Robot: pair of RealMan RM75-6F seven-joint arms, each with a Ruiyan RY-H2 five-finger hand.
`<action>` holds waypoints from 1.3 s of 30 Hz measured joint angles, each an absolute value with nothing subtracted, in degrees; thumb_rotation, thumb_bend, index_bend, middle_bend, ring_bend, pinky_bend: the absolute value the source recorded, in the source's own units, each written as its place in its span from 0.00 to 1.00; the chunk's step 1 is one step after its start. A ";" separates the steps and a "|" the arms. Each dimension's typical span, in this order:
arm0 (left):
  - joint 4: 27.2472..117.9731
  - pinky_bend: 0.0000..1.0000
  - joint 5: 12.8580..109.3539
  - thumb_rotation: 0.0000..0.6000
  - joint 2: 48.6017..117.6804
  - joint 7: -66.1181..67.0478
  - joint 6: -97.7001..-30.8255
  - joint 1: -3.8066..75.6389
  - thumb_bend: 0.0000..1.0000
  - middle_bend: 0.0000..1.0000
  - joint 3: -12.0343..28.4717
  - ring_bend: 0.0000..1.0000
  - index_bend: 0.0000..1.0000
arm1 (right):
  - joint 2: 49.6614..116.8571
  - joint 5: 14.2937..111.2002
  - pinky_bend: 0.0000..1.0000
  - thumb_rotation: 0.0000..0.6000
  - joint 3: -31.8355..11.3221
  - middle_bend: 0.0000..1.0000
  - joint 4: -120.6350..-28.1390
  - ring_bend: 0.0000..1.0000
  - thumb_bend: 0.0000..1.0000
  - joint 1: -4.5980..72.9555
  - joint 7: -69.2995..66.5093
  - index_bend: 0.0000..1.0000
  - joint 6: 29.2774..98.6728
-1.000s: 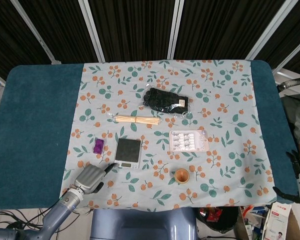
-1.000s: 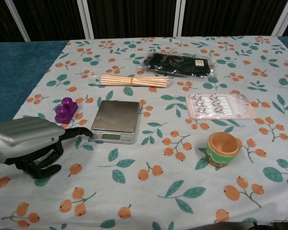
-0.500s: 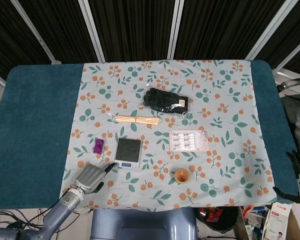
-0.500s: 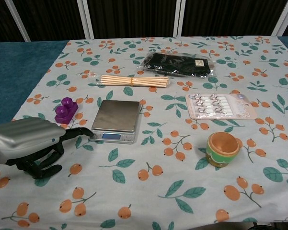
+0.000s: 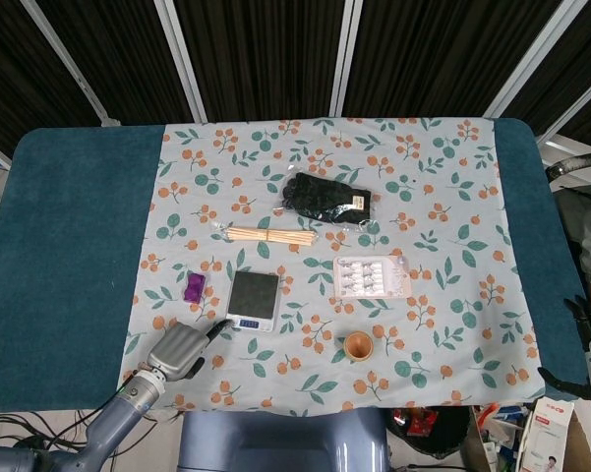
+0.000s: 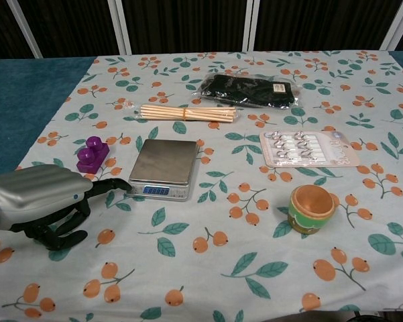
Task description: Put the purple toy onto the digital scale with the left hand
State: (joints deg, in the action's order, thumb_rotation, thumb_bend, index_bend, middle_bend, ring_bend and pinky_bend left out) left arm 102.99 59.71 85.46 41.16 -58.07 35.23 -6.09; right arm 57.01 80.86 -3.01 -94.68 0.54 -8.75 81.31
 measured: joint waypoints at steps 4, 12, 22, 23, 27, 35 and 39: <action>103.36 0.72 59.92 1.00 85.36 41.11 -58.36 35.18 0.46 0.75 -6.06 0.75 0.14 | 56.98 80.88 0.18 1.00 -3.00 0.00 -94.72 0.13 0.08 0.53 -8.74 0.00 81.32; 104.37 0.72 61.54 1.00 84.96 39.53 -59.21 34.78 0.40 0.71 -5.85 0.74 0.00 | 56.96 80.87 0.18 1.00 -2.97 0.00 -94.78 0.13 0.08 0.54 -8.74 0.00 81.23; 102.91 0.48 70.46 1.00 85.69 30.45 -62.69 32.80 0.11 0.37 -4.79 0.35 0.01 | 56.88 80.80 0.18 1.00 -2.93 0.00 -94.84 0.13 0.08 0.54 -8.81 0.00 81.08; 102.60 0.46 71.50 1.00 85.74 29.37 -63.12 32.57 0.10 0.37 -4.71 0.33 0.02 | 56.86 80.78 0.18 1.00 -2.92 0.00 -94.86 0.13 0.08 0.54 -8.83 0.00 81.05; 101.60 0.40 75.22 1.00 85.67 24.68 -65.15 31.63 0.10 0.36 -4.13 0.30 0.09 | 56.77 80.72 0.18 1.00 -2.88 0.00 -94.94 0.13 0.08 0.56 -8.85 0.00 80.90; 98.47 0.26 78.33 1.00 84.34 18.84 -70.22 30.58 0.06 0.30 0.73 0.21 0.12 | 56.62 80.48 0.18 1.00 -2.83 0.00 -95.22 0.13 0.08 0.54 -9.04 0.00 80.64; 96.74 0.19 75.31 1.00 82.90 18.59 -67.68 32.06 0.01 0.26 3.44 0.16 0.12 | 56.58 80.41 0.18 1.00 -2.84 0.00 -95.34 0.13 0.08 0.58 -8.94 0.00 80.54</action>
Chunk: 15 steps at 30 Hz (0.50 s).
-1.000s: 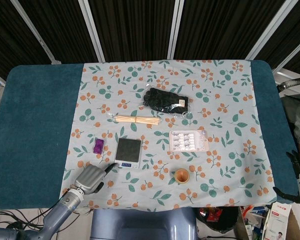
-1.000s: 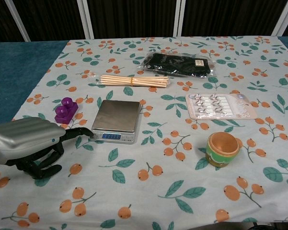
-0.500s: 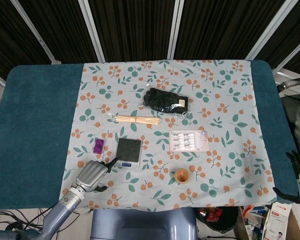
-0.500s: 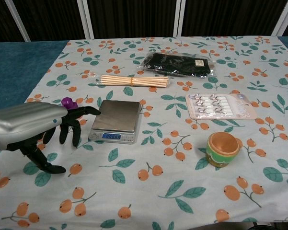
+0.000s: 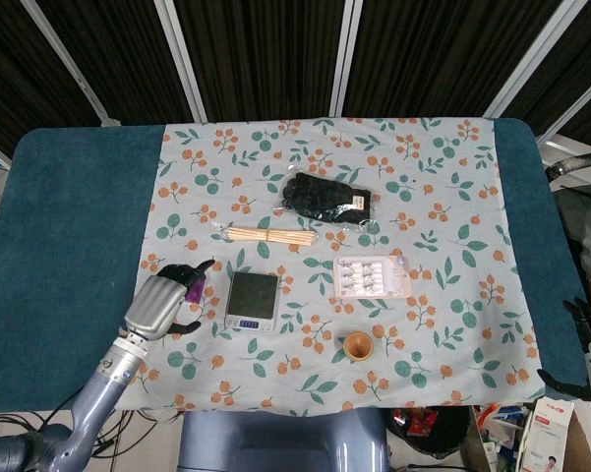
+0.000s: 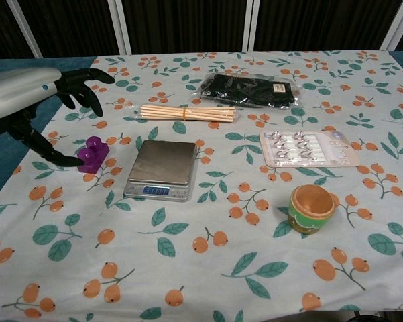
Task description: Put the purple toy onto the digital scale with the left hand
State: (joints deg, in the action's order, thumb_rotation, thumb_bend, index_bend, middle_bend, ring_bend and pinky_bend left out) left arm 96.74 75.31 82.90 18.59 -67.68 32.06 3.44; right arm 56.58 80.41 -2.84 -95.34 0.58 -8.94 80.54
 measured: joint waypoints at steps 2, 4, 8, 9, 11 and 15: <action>95.79 0.18 73.55 1.00 81.99 18.42 -65.04 33.23 0.00 0.24 4.60 0.14 0.11 | 56.58 80.37 0.18 1.00 -2.84 0.00 -95.44 0.13 0.08 0.61 -8.86 0.00 80.48; 94.75 0.17 72.07 1.00 81.11 18.26 -62.09 34.55 0.00 0.23 5.50 0.13 0.11 | 56.59 80.34 0.18 1.00 -2.83 0.00 -95.54 0.13 0.08 0.64 -8.71 0.00 80.39; 92.29 0.15 69.82 1.00 79.90 18.30 -56.47 37.25 0.00 0.21 6.54 0.11 0.11 | 56.58 80.19 0.18 1.00 -2.79 0.00 -95.78 0.13 0.08 0.65 -8.40 0.00 80.29; 91.69 0.15 69.38 1.00 79.73 18.38 -55.27 37.86 0.00 0.20 6.66 0.11 0.11 | 56.57 80.14 0.18 1.00 -2.79 0.00 -95.82 0.13 0.08 0.64 -8.35 0.00 80.27; 90.31 0.15 68.49 1.00 79.40 18.81 -52.70 39.27 0.00 0.20 6.83 0.11 0.11 | 56.54 80.02 0.18 1.00 -2.79 0.00 -95.94 0.13 0.08 0.61 -8.33 0.00 80.23; 87.81 0.15 67.46 1.00 79.21 20.61 -49.47 41.49 0.00 0.20 6.76 0.11 0.11 | 56.49 79.83 0.18 1.00 -2.80 0.00 -96.02 0.13 0.08 0.60 -8.26 0.00 80.12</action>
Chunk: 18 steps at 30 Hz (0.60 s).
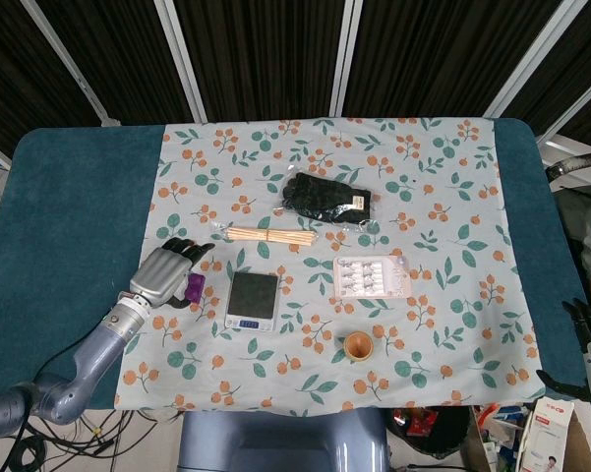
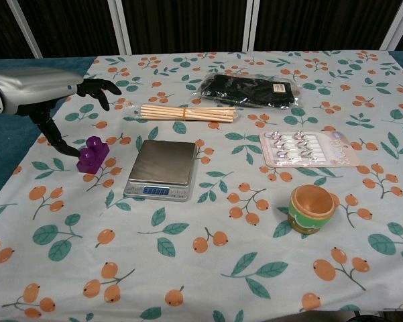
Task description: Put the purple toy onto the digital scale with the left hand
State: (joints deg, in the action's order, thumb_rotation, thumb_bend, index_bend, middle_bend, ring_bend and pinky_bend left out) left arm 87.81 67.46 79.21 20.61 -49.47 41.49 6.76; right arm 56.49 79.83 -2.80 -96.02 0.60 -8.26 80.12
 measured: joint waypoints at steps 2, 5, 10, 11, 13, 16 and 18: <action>86.77 0.14 67.01 1.00 79.36 21.61 -48.19 42.32 0.00 0.20 6.53 0.11 0.11 | 56.47 79.77 0.18 1.00 -2.79 0.00 -96.03 0.13 0.08 0.64 -8.26 0.00 79.99; 85.54 0.14 66.13 1.00 79.88 22.56 -46.61 43.29 0.00 0.20 6.19 0.11 0.11 | 56.44 79.73 0.18 1.00 -2.80 0.00 -96.02 0.13 0.08 0.71 -8.28 0.00 79.86; 84.08 0.14 65.22 1.00 81.11 23.57 -45.20 44.26 0.00 0.20 5.45 0.11 0.11 | 56.36 79.66 0.18 1.00 -2.80 0.00 -95.97 0.13 0.08 0.83 -8.47 0.00 79.55; 83.92 0.14 65.09 1.00 81.26 23.64 -44.99 44.35 0.00 0.20 5.30 0.10 0.11 | 56.34 79.68 0.18 1.00 -2.80 0.00 -95.96 0.13 0.08 0.84 -8.49 0.00 79.53; 83.48 0.14 64.87 1.00 81.61 24.02 -44.76 44.54 0.00 0.20 4.99 0.10 0.11 | 56.32 79.73 0.18 1.00 -2.78 0.00 -95.94 0.13 0.08 0.86 -8.56 0.00 79.49; 83.07 0.14 64.47 1.00 82.09 24.37 -44.54 44.78 0.00 0.20 4.68 0.10 0.10 | 56.27 79.75 0.18 1.00 -2.76 0.00 -95.93 0.13 0.08 0.87 -8.68 0.00 79.44; 83.10 0.14 64.25 1.00 82.16 24.37 -44.34 44.88 0.00 0.21 4.54 0.10 0.10 | 56.25 79.79 0.18 1.00 -2.75 0.00 -95.92 0.13 0.08 0.89 -8.76 0.00 79.39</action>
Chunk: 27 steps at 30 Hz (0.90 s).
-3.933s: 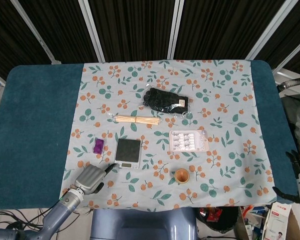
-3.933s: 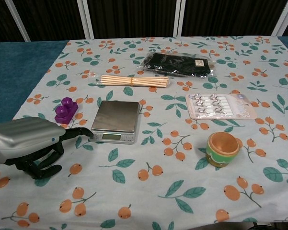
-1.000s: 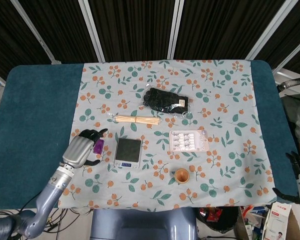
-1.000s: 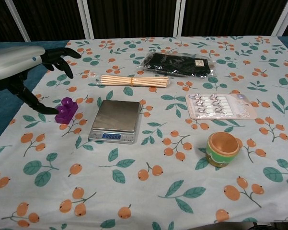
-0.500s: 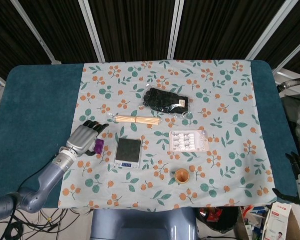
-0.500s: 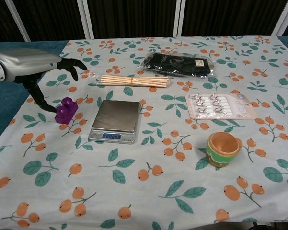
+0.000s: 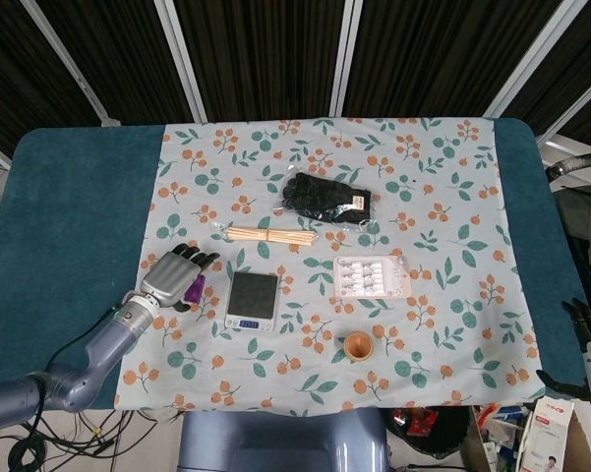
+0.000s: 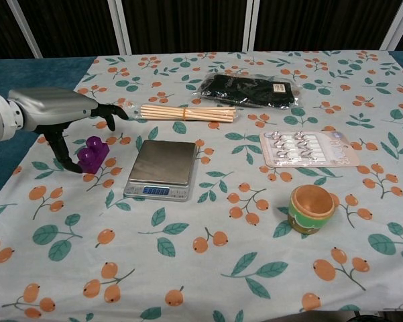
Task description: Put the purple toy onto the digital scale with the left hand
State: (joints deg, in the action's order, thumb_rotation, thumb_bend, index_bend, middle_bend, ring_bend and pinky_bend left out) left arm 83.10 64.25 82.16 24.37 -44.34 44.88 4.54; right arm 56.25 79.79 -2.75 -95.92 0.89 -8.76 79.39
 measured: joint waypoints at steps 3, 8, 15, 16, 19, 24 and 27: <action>83.10 0.14 64.01 1.00 82.24 24.78 -44.13 45.06 0.00 0.24 4.23 0.10 0.10 | 56.25 79.79 0.18 1.00 -2.73 0.00 -95.92 0.13 0.08 0.91 -8.79 0.00 79.33; 82.38 0.14 63.35 1.00 82.70 26.14 -44.31 45.28 0.00 0.28 3.70 0.10 0.10 | 56.21 79.68 0.18 1.00 -2.75 0.00 -95.98 0.13 0.08 0.87 -8.82 0.00 79.38; 81.55 0.14 62.34 1.00 83.22 26.84 -44.54 45.44 0.03 0.32 3.25 0.10 0.10 | 56.16 79.51 0.18 1.00 -2.75 0.00 -96.09 0.13 0.08 0.88 -8.88 0.00 79.21; 81.42 0.14 62.31 1.00 83.29 26.95 -44.55 45.47 0.03 0.33 3.11 0.10 0.10 | 56.15 79.47 0.18 1.00 -2.73 0.00 -96.13 0.13 0.08 0.88 -8.97 0.00 79.15; 81.28 0.14 62.35 1.00 83.52 26.88 -44.50 45.53 0.11 0.36 2.92 0.10 0.10 | 56.05 79.36 0.18 1.00 -2.71 0.00 -96.22 0.13 0.08 0.90 -9.02 0.00 78.98; 80.78 0.15 62.87 1.00 83.83 26.22 -44.69 45.50 0.23 0.41 2.80 0.10 0.10 | 55.91 79.20 0.18 1.00 -2.71 0.00 -96.37 0.13 0.08 0.91 -9.10 0.00 78.84; 80.56 0.15 63.08 1.00 83.89 25.80 -44.99 45.41 0.29 0.42 2.77 0.11 0.11 | 55.82 79.13 0.18 1.00 -2.67 0.00 -96.48 0.13 0.08 0.92 -9.29 0.00 78.66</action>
